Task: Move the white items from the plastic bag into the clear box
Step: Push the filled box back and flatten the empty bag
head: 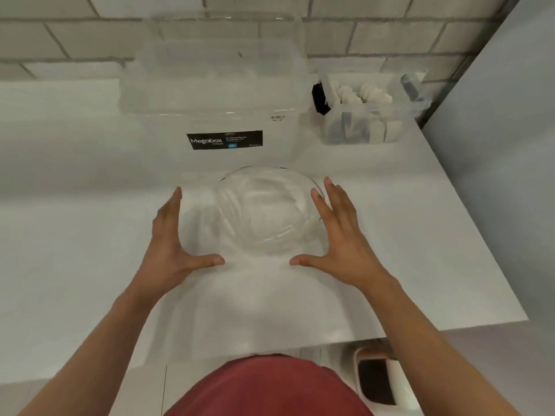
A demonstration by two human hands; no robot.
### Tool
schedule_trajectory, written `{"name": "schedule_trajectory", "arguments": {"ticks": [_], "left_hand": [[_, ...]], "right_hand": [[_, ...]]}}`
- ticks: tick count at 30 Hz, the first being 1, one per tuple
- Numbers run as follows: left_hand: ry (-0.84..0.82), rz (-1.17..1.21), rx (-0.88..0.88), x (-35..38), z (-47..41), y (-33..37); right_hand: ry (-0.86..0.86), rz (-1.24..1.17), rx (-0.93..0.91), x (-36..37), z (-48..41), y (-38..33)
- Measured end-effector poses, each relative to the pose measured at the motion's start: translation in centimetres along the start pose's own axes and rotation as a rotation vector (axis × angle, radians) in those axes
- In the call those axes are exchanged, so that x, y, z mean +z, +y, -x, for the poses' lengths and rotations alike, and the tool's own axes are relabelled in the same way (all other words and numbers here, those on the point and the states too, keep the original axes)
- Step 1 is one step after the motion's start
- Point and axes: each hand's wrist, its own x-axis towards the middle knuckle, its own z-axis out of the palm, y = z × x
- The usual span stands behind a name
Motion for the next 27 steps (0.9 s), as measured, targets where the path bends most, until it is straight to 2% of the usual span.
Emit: {"name": "schedule_trajectory", "arguments": {"ticks": [3,7,9,11,15,19,22,24,25,27], "left_hand": [[-0.181,-0.087,0.072,0.8,-1.2,-1.6],[-0.248,-0.045,0.278,2.3,-4.2,-0.9],[-0.268,-0.065,0.365,3.0,-5.5,-0.9],[-0.331,-0.045,0.375,3.4,-6.2,-0.9],[-0.465,0.178,0.308,5.0,-4.8,1.3],[-0.333,0.534,0.218,7.3,-1.9,5.3],[-0.281,0.646,0.238,8.4,-1.0,7.5],[-0.246,0.674,0.270,9.2,-0.9,9.1],[-0.241,0.679,0.276,9.6,-0.8,9.9],[-0.294,0.687,0.292,10.9,-0.2,11.8]], "right_hand": [[-0.006,0.145,-0.046,1.8,-0.8,-0.6],[-0.099,0.258,-0.149,3.7,-2.3,-0.7],[-0.154,0.204,-0.133,4.6,-2.4,-0.7],[-0.132,0.030,-0.002,4.9,-2.2,-1.7],[0.122,-0.470,0.314,4.6,-2.2,-5.1],[0.577,-0.844,0.563,4.6,-2.1,-8.3],[0.854,-1.020,0.791,3.3,-1.1,-9.6],[0.933,-1.182,0.766,1.8,1.0,-10.8],[0.936,-1.176,0.717,1.2,2.7,-11.6],[0.829,-0.926,0.619,0.6,6.8,-13.3]]}}
